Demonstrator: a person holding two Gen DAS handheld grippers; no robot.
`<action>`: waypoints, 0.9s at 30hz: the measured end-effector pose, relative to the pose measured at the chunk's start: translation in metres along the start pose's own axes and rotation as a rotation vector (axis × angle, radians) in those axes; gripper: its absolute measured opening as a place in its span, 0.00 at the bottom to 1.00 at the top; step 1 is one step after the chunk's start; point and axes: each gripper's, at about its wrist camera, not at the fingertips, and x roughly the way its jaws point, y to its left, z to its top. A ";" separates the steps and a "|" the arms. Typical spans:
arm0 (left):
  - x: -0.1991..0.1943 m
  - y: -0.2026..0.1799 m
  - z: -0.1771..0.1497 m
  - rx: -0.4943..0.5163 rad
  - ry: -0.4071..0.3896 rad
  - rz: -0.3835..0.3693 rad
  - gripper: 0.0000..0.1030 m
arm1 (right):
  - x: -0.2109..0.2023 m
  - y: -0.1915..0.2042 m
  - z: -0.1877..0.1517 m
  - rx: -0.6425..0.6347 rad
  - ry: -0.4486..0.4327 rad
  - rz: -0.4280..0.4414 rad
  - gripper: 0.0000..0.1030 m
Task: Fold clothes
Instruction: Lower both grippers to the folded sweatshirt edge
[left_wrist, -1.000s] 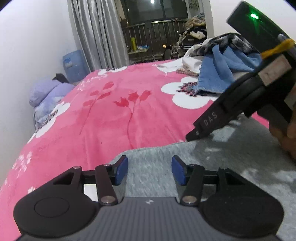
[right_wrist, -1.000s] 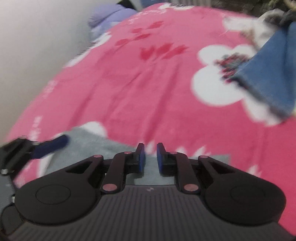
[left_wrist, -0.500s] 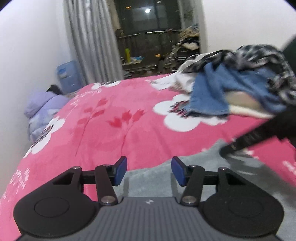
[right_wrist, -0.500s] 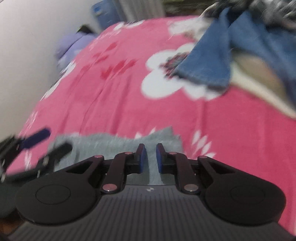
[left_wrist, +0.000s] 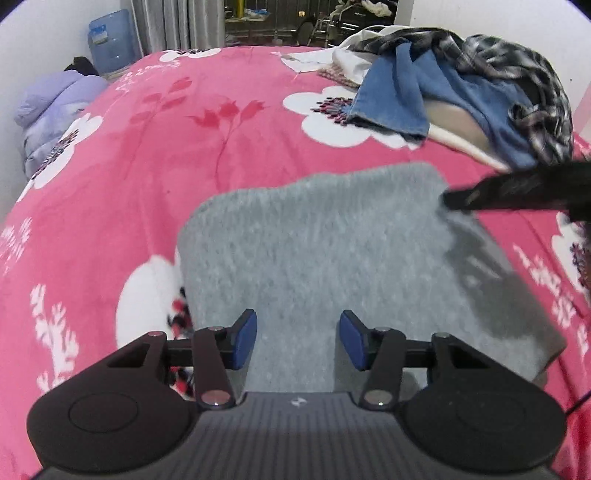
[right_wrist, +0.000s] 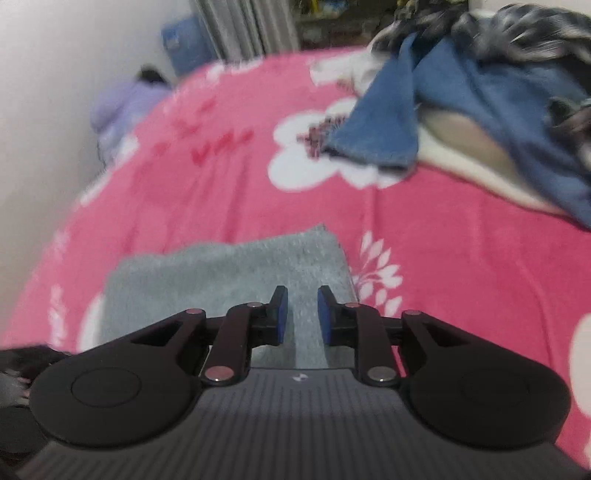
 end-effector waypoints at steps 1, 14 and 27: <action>0.000 -0.001 0.001 -0.006 0.002 0.008 0.50 | -0.013 0.002 -0.006 0.010 -0.012 0.028 0.17; 0.000 -0.016 -0.005 0.017 -0.015 0.080 0.51 | -0.063 0.031 -0.054 -0.070 -0.016 0.051 0.19; 0.001 -0.020 -0.006 0.028 -0.012 0.100 0.52 | -0.059 0.030 -0.080 -0.093 0.059 0.046 0.19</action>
